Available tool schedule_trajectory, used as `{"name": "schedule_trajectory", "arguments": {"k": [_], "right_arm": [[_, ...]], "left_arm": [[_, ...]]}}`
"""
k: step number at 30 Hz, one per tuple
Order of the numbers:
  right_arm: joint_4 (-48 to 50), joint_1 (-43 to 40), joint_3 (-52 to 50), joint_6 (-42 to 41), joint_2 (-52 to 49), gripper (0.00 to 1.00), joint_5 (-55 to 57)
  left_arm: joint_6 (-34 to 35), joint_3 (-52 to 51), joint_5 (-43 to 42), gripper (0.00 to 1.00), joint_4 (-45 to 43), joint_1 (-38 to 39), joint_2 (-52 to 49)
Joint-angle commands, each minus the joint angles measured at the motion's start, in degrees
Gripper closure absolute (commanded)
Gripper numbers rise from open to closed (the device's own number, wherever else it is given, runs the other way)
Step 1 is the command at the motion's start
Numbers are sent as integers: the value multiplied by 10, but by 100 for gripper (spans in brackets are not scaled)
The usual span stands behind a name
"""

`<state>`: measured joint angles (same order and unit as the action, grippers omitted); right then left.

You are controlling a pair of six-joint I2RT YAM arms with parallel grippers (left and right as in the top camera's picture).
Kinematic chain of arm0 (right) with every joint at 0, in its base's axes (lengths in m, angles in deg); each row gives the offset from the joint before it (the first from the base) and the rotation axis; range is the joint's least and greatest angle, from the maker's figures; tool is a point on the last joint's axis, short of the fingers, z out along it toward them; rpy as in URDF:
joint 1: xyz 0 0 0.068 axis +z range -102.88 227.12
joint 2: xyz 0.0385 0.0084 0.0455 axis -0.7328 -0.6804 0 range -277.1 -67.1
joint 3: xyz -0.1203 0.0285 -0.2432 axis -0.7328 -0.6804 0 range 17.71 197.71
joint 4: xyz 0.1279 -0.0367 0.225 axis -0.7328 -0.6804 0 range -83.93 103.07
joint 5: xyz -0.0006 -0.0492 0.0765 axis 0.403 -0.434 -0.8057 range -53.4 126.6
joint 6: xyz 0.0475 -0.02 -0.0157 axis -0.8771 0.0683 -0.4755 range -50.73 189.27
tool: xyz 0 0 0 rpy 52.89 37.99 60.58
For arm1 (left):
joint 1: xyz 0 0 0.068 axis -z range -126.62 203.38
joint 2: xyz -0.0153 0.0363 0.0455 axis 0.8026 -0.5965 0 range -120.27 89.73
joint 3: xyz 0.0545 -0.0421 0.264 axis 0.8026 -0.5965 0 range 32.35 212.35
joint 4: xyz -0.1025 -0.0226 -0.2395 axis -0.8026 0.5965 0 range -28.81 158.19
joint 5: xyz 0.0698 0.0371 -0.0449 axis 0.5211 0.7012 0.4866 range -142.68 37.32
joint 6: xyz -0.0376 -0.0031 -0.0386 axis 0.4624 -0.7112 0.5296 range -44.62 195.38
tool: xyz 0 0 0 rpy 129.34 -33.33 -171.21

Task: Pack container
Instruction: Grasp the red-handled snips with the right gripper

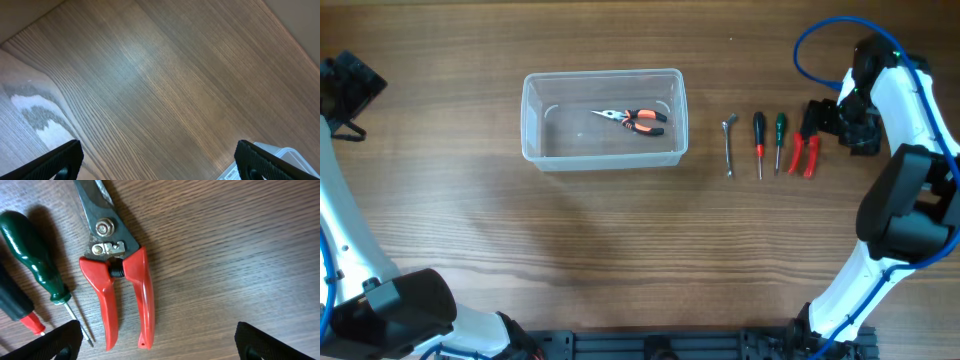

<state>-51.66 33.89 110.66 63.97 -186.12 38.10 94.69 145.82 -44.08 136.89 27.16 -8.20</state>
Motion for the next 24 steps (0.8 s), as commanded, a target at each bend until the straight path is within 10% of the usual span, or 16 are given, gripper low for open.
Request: {"name": "schedule_trajectory", "arguments": {"k": [1,24], "right_arm": [[11,-3,-18,27,-4,4,-15],[106,-31,-89,114,-5,25,-63]], "left_arm": [[-9,2,-7,0,0,-3,-1],[-9,2,-7,0,0,-3,-1]]}}
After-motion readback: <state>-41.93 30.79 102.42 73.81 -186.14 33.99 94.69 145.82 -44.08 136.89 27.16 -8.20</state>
